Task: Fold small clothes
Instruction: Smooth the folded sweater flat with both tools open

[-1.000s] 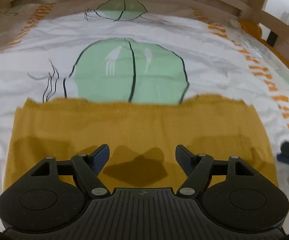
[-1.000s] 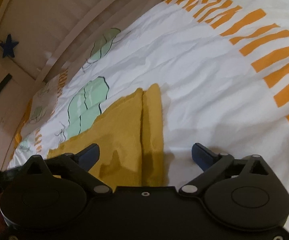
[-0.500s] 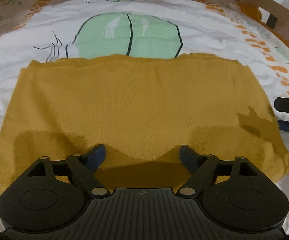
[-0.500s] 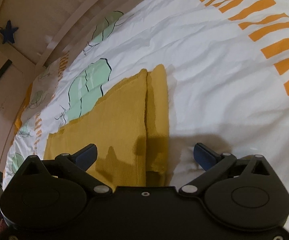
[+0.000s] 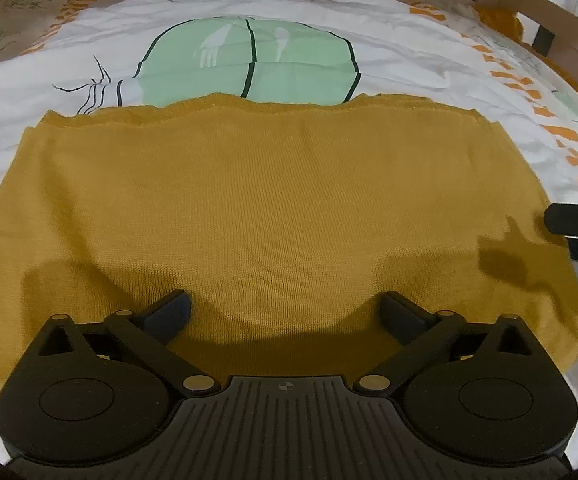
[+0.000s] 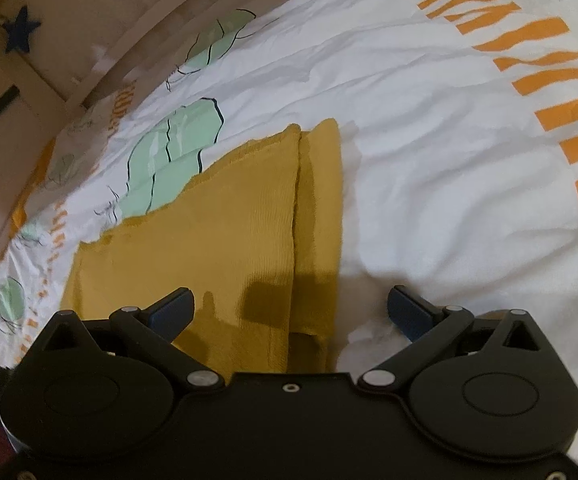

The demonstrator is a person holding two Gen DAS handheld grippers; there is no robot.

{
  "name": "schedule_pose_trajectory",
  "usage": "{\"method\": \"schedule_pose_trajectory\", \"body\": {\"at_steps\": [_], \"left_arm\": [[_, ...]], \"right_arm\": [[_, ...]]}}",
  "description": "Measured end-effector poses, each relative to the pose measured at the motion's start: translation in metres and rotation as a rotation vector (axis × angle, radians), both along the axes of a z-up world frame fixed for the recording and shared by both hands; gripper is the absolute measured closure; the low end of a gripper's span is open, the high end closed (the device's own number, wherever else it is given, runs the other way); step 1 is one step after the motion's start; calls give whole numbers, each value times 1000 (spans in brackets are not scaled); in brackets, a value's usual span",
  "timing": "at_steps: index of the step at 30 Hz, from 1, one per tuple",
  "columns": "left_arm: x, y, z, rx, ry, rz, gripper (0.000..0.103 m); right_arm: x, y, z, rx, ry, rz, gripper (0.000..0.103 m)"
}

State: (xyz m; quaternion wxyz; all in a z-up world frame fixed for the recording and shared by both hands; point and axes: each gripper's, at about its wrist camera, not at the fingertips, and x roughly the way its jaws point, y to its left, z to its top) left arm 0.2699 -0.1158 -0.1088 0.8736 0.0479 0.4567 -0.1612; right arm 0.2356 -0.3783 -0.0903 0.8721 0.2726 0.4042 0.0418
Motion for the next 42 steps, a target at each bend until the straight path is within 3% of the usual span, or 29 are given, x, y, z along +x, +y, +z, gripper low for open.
{"method": "schedule_pose_trajectory", "body": {"at_steps": [6,27,42], "left_arm": [[-6,-2,-3,10,-33,2,0],[3,-10,-3,59,7,13,0],[6,-13,-4,71,20,19,0]], "right_arm": [[3,9,3,-49,38,31,0],[-2,-23,-6,231,62,48,0],[0,-31,-12,311,38,29,0]]}}
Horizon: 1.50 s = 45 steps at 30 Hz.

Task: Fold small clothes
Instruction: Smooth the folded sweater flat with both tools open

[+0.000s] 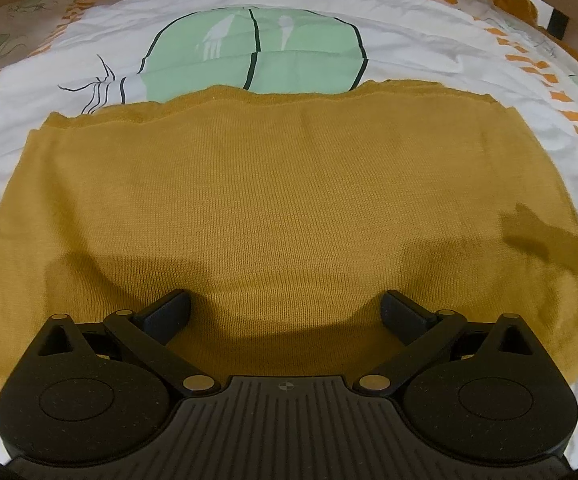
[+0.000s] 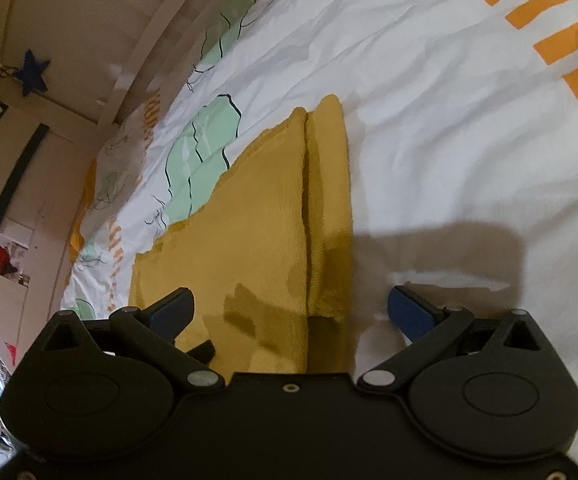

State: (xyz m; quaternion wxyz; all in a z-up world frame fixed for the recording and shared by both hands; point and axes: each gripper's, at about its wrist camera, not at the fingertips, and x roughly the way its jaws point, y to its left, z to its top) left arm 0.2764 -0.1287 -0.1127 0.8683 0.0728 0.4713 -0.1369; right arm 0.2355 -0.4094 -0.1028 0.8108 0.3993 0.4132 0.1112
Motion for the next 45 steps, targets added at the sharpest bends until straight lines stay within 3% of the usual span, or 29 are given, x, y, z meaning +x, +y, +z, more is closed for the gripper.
{"method": "schedule_pose_trajectory", "body": {"at_steps": [10,21,26,29,33,39,42,43,45], "left_arm": [[-9,7,-2,-38,-55,-16,0],[-10,27,18,-96,-53,-51,2],[-15,48,38,-20,-130,-26,2],[-14,68,53,-17,-170,-17,2],[0,95,59,-61,-122,7,2],[28,137,45,-233,19,89,2],[38,147,43,-268,59,87,2],[41,148,45,-264,55,82,2],[45,149,50,-260,36,70,2]], "right_arm": [[7,8,-6,60,-83,-9,0],[3,22,-3,-14,-139,-17,0],[3,26,-2,-35,-133,-29,0],[5,29,-2,-45,-124,-41,0],[9,31,-1,-57,-105,-61,0],[21,37,4,-105,-65,-72,0],[26,44,8,-154,-45,-68,1],[28,47,9,-178,-39,-66,3],[30,55,13,-251,-23,-60,17]]}}
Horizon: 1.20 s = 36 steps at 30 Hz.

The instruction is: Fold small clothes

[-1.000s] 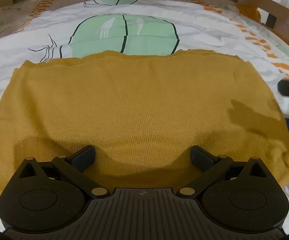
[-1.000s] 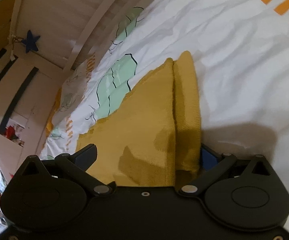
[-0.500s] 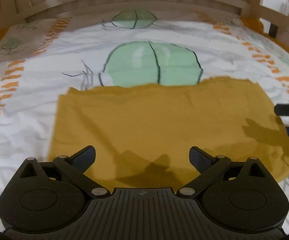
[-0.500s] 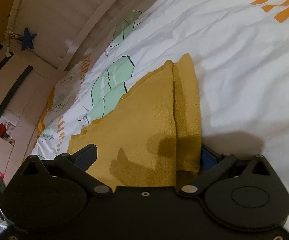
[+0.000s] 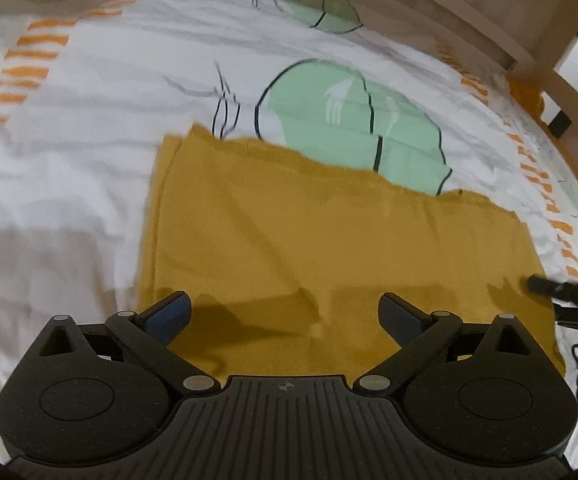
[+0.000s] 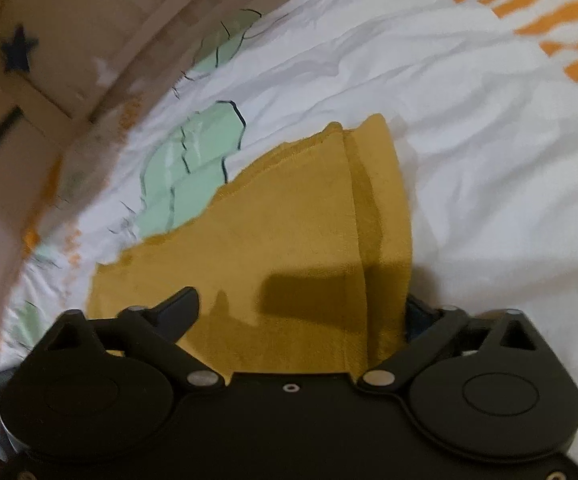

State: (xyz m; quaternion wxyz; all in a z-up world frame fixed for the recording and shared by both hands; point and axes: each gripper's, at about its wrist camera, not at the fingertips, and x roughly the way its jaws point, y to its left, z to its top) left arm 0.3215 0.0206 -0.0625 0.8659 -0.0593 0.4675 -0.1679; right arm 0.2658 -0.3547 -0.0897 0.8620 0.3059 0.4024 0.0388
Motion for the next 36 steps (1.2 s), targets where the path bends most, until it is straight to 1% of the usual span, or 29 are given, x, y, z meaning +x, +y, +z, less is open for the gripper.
{"method": "schedule_pose_trajectory", "body": {"at_steps": [2,3,4,5,8,12,17,19,22,29,36], "left_arm": [[3,2,4,6,-16,-7,2],[4,3,5,12,-23,-9,2],[5,5,6,17,-24,-12,2],[6,6,7,20,-22,-16,2],[9,16,11,14,-12,-7,2],[16,30,15,-9,1,26,2],[23,41,18,16,7,47,2],[25,49,20,2,16,62,2],[28,60,23,-32,24,88,2],[34,83,30,-61,21,141,2],[38,103,32,-78,21,189,2]], "right_arm": [[2,8,5,-102,22,-9,54],[2,10,7,-129,22,-11,62],[2,10,8,-104,15,-9,72],[2,9,9,-80,14,-19,72],[2,19,18,-116,0,-42,73],[6,38,33,-124,-17,-47,74],[18,72,57,-150,-38,3,75],[23,87,66,-149,-53,29,75],[32,110,75,-114,-78,61,75],[58,169,70,-30,-82,150,76],[69,218,59,-3,-71,200,76]]}}
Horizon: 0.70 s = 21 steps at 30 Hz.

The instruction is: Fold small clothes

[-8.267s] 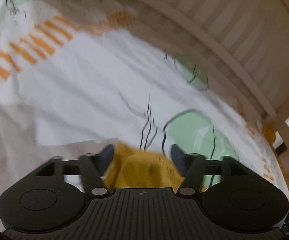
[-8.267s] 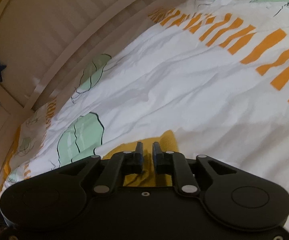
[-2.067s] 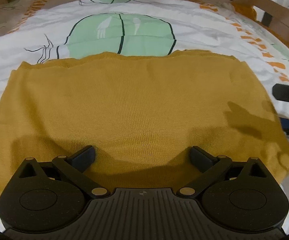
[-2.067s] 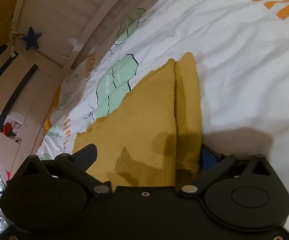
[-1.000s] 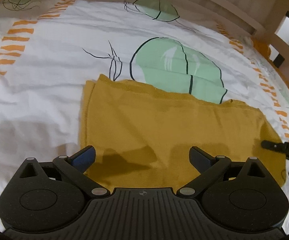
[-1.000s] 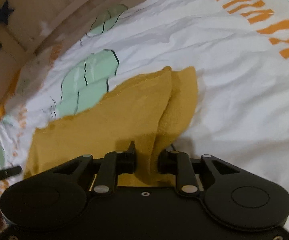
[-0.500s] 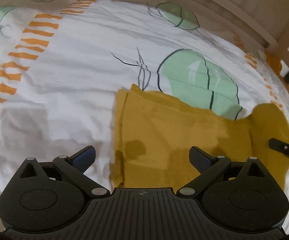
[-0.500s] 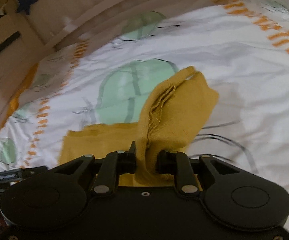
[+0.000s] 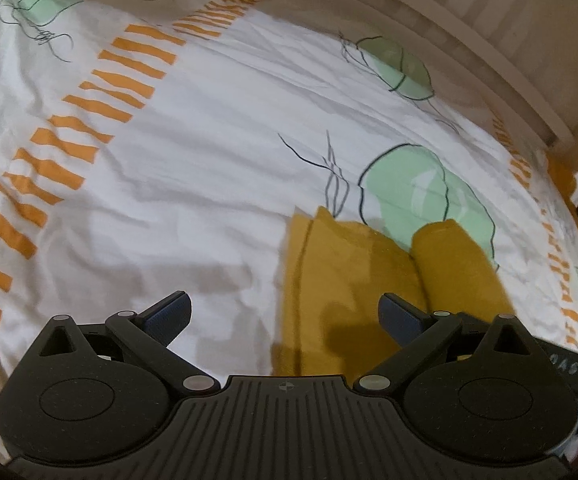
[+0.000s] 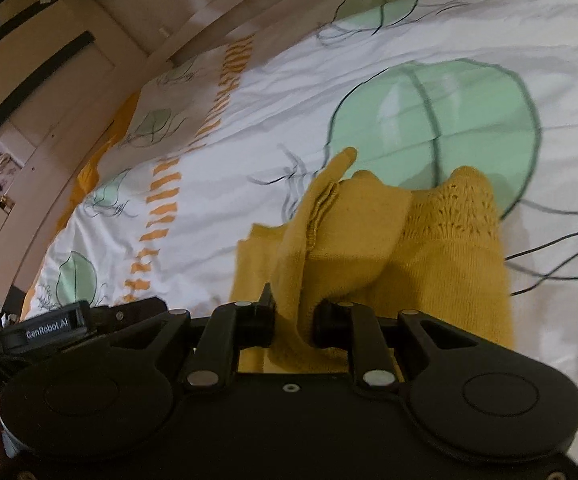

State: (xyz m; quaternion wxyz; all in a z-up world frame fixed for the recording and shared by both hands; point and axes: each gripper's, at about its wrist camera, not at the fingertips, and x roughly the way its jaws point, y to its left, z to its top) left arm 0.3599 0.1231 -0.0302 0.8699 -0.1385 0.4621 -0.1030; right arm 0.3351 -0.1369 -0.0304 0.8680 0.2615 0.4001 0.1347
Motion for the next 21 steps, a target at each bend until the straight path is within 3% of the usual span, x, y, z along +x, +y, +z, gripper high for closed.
{"method": "schedule_pose_trajectory", "body": {"at_steps": [9,12,14,17,21], "left_arm": [[4,9,-2,-6,2,17,2],[5,10,-3,-1,2,20,2],[5,11,-3,4,-1,22,2],[5,11,-3,11,-6,26,2],[5,9,-4,15,-5,17,2]], "right_arm": [[10,45,-7,-60,-3,44,75],[16,65,-13,-114,-10,76,65],[17,71,-18,-79,-14,101,58],[13,71,-17,-20,-49,132,56],[1,59,-2,-20,-115,130,52]]}}
